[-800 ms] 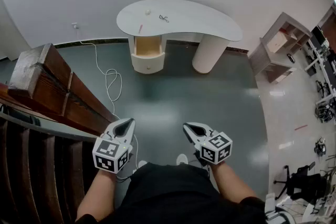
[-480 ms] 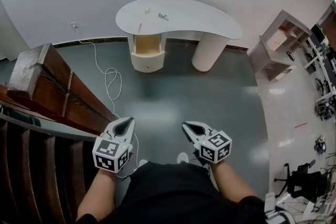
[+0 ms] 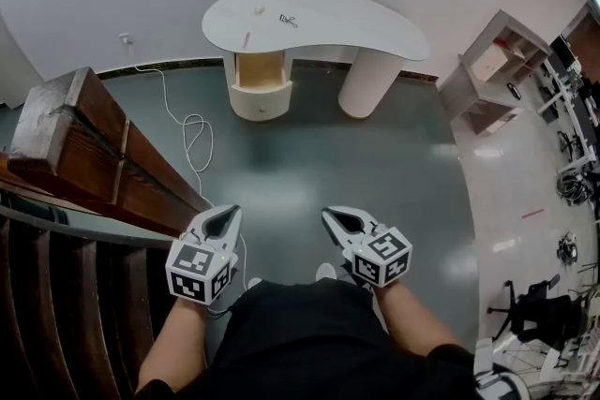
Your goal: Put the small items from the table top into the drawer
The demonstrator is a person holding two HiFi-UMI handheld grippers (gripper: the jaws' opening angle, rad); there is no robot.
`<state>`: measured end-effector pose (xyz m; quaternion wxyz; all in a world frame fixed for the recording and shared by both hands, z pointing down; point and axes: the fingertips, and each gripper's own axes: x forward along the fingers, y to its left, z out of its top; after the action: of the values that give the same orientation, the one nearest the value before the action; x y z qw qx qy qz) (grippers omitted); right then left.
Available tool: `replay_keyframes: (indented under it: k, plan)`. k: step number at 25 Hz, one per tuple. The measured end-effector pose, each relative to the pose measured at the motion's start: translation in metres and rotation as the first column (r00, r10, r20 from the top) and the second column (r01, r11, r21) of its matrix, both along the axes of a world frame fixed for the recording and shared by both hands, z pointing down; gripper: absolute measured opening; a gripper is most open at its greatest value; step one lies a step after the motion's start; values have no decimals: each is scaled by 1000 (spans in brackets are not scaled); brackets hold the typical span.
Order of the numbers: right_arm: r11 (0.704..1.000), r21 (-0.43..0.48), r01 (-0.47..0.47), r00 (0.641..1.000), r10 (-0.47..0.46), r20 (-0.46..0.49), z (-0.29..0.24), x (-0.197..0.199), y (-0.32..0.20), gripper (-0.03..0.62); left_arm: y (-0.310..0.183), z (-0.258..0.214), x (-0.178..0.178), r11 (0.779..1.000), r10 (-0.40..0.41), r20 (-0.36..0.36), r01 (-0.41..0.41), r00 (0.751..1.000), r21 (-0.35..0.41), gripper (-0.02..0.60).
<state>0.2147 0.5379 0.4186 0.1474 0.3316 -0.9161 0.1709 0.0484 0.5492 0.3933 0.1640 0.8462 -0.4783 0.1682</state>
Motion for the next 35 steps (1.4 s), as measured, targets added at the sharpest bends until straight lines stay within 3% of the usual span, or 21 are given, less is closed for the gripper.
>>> replay_keyframes:
  k: [13,22,35]
  plan:
    - [994,-62,-85,996,87,20,5,-27,18,0,13,5,-40,999,30,18,-30,999,-19,15]
    - [992,-72,-104,994,105,11,9,-38,31,0,24,16,-44,997,64,5,-64,998,-38,17]
    - [995,-64,-74,996,77,47,9,-38,-44,0,-32,20,-42,998,22,25,-21,999,-56,15]
